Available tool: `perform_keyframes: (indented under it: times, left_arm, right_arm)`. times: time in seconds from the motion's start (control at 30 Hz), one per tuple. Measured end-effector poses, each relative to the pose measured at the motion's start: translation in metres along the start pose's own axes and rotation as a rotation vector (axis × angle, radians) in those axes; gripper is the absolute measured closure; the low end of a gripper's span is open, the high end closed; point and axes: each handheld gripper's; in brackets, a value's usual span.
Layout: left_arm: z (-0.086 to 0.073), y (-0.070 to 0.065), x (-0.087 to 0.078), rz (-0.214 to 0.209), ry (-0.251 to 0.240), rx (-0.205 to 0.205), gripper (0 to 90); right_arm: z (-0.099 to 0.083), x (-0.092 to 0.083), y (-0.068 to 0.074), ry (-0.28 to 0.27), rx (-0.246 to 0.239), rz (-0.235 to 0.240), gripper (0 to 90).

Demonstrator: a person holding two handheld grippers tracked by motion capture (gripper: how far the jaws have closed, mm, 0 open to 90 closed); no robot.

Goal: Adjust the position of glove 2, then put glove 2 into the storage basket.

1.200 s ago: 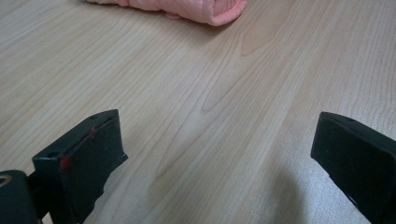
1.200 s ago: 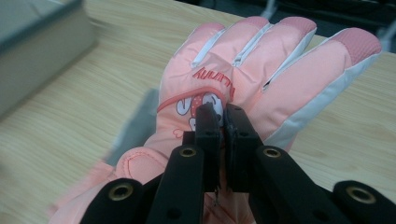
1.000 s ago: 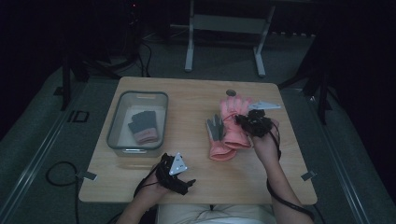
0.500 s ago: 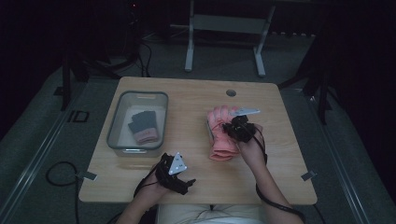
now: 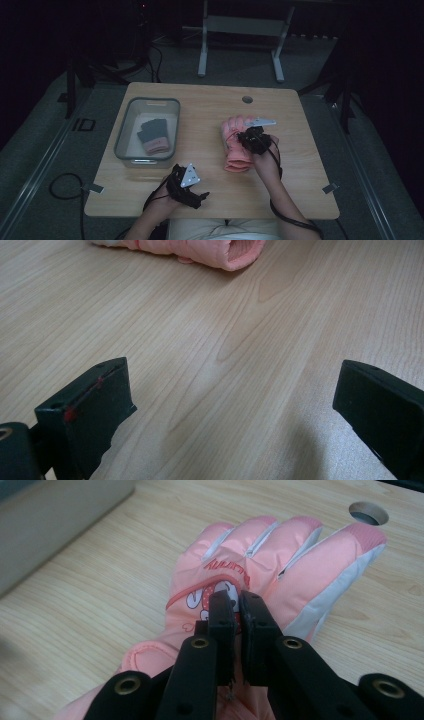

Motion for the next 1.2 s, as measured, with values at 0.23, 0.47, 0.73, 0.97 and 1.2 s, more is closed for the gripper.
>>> perform_keyframes:
  times: [0.23,0.47,0.73,0.97,1.2]
  left_arm:
    - [0.0,0.0,0.0,-0.001,0.0,0.001,2.0]
    - [0.0,0.0,0.001,-0.005,0.004,0.002,2.0]
    - [-0.001,0.0,0.002,-0.001,0.009,0.009,2.0]
    - [0.0,-0.001,0.002,-0.007,0.004,0.006,2.0]
    - [0.002,-0.001,0.001,-0.014,-0.007,-0.014,2.0]
  right_arm:
    - [-0.003,0.009,-0.005,0.031,0.019,-0.018,84.9]
    - [-0.009,0.018,-0.007,0.045,0.04,-0.004,81.7]
    - [-0.001,0.008,-0.005,0.004,0.022,0.004,61.9]
    - [0.007,-0.01,-0.013,-0.036,0.014,0.019,58.9]
    - [0.007,-0.027,-0.028,-0.055,0.001,0.021,56.7]
Point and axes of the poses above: each handheld gripper's, and its own axes: x roughly forward along the jaws, z roughly out of its top, y roughly to its left, and after that the axes turned 12 degrees about -y, right-handed
